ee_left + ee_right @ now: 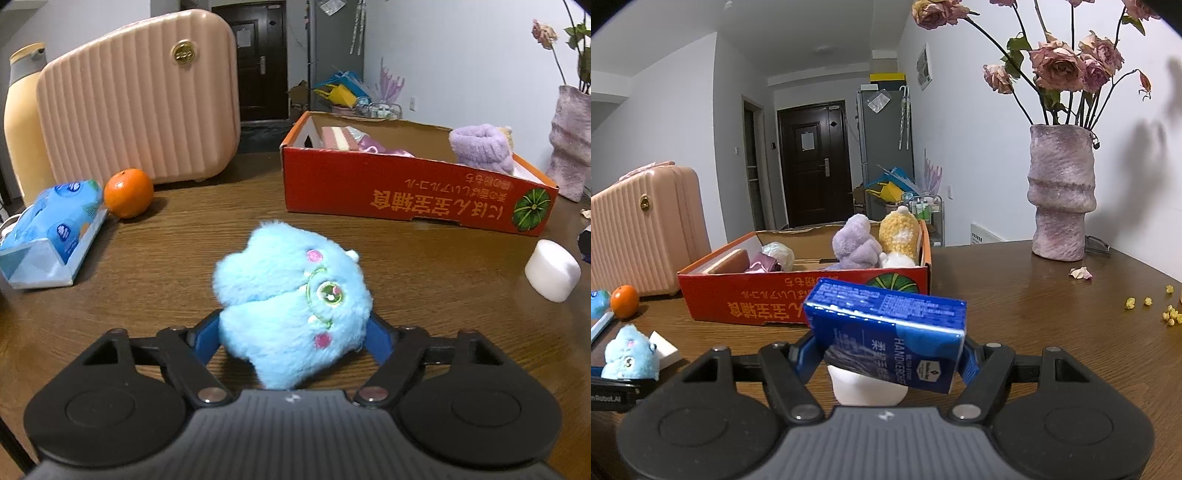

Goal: Organize soft objects
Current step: 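Carry the blue plush and milk carton in both tools over the box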

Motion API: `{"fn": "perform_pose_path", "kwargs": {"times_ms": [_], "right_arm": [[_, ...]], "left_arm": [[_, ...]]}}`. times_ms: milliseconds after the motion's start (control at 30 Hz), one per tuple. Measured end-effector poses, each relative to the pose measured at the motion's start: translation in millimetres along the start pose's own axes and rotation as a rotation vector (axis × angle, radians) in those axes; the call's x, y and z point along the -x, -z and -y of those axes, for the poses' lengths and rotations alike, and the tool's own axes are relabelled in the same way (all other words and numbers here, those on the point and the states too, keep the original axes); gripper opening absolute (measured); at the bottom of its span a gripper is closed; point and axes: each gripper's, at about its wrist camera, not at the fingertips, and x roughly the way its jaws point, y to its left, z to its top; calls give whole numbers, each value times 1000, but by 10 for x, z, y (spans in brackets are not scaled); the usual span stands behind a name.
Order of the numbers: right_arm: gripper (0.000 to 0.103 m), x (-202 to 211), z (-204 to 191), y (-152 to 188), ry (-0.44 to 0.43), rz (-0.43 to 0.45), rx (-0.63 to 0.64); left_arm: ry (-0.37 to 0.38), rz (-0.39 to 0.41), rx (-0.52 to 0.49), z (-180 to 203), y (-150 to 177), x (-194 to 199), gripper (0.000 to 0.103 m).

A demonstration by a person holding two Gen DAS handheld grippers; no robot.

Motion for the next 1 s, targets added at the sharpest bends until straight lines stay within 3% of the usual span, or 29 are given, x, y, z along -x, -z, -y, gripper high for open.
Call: {"fn": "perform_pose_path", "kwargs": {"times_ms": [233,367,567,1000], "right_arm": [[70,16,28,12,-5,-5,-14],[70,44,6,11,0,19,-4],[70,98,-18,-6,5,63,-18],[70,179,-283,-60,46,183,-4]], "left_arm": [[-5,23,35,-69,-27,16,76],[-26,75,57,-91,-55,103,76],[-39,154,165,-208,-176,270,76],[-82,320,219,-41,-445,480,76]]}}
